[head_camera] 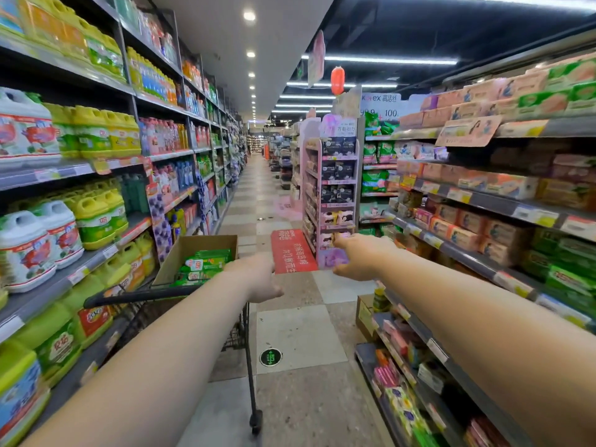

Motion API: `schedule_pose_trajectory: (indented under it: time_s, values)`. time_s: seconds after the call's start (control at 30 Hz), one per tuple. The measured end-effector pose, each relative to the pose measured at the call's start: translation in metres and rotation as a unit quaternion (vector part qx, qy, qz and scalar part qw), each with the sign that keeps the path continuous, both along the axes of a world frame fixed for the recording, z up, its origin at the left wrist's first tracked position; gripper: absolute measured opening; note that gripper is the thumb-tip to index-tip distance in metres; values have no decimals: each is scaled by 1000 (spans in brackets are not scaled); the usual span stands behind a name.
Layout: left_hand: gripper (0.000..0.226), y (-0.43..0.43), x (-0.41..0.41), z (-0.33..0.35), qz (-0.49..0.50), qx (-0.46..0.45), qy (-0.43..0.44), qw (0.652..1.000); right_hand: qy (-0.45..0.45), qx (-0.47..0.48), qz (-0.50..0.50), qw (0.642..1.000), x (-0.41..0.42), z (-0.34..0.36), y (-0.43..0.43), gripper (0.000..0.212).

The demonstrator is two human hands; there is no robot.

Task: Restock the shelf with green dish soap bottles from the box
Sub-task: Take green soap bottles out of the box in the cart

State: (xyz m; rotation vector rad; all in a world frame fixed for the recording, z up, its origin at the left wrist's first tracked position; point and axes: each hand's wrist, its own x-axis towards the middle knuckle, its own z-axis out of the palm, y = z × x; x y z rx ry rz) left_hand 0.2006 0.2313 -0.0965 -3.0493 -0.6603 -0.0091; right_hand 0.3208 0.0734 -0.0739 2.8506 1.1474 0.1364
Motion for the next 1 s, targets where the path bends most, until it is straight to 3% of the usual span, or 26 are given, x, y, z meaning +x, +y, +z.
schedule_pose_trajectory:
  time_s: [0.33, 0.67, 1.0]
  values:
    - [66, 86, 116, -35, 29, 0, 6, 1000, 28, -31, 3, 999, 120, -39, 82, 68]
    - [63, 163, 276, -52, 86, -35, 31, 995, 33, -48, 67, 996, 294, -55, 168, 68]
    - [64, 266, 361, -89, 163, -42, 44, 985, 44, -54, 140, 988, 403, -73, 287, 64]
